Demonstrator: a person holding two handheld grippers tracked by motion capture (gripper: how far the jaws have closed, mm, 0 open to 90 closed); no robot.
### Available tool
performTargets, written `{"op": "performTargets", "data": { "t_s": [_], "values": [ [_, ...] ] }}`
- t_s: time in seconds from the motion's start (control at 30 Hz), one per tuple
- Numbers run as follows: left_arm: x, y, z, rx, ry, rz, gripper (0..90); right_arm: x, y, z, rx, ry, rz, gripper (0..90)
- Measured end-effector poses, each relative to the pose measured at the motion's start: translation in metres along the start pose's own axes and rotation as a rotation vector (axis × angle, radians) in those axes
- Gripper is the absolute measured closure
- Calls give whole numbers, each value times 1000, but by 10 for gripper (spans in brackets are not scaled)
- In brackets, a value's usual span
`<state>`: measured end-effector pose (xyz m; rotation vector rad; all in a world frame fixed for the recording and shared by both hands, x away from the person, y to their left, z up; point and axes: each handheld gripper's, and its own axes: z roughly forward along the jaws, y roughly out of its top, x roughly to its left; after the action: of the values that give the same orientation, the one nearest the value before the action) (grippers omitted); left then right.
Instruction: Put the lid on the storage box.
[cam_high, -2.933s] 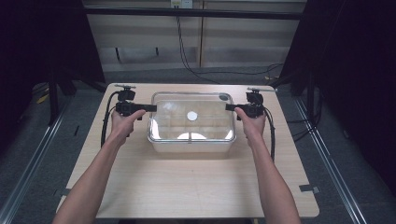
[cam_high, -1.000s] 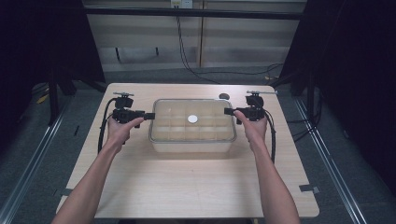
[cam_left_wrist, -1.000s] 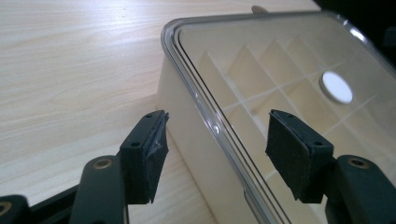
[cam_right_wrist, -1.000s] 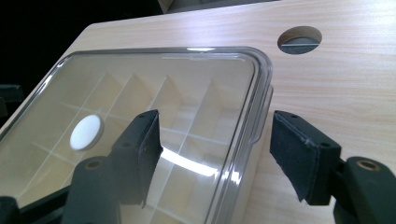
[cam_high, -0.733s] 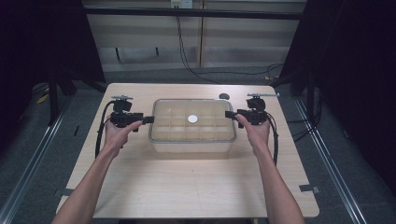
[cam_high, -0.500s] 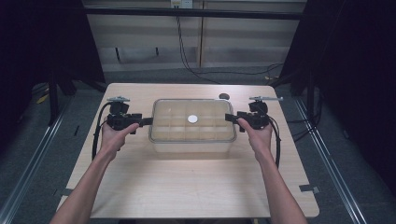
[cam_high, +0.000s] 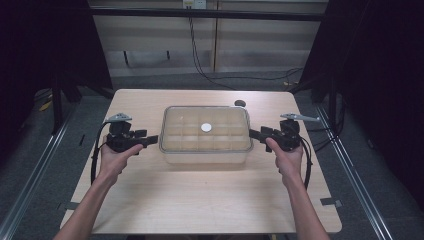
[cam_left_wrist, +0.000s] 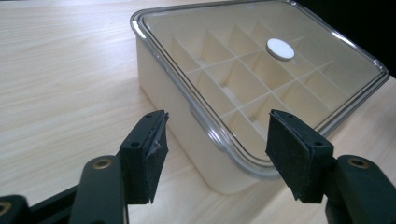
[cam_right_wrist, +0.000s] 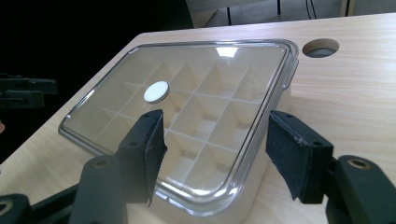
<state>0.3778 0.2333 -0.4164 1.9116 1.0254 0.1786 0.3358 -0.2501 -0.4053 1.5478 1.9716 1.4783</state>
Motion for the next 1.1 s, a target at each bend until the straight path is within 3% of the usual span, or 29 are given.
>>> {"op": "performTargets", "data": {
  "t_s": [0.2,0.4,0.43,0.6,0.73,0.83,0.97,1.07,1.1],
  "values": [
    [-6,-10,-15,4,36,32,357,7,-11,-19,-8,6,-17,379],
    [-10,-22,-30,-4,54,20,320,12,-25,-37,-8,-3,-28,376],
    [-11,-28,-34,3,74,33,316,15,-29,-42,6,-4,-32,359],
    [-14,-41,-40,9,68,31,329,18,-40,-52,21,-29,-42,298],
    [-19,-54,-45,41,74,46,328,18,-53,-62,21,-43,-37,286],
    [-27,-72,-49,69,54,66,306,20,-64,-69,21,-46,-29,279],
    [-34,-88,-53,75,37,54,285,19,-78,-74,32,-58,-20,277],
    [-36,-95,-56,77,48,66,284,19,-86,-76,29,-60,-8,276],
    [-36,-103,-59,68,45,39,283,18,-95,-78,33,-59,0,277]
  ]
}}
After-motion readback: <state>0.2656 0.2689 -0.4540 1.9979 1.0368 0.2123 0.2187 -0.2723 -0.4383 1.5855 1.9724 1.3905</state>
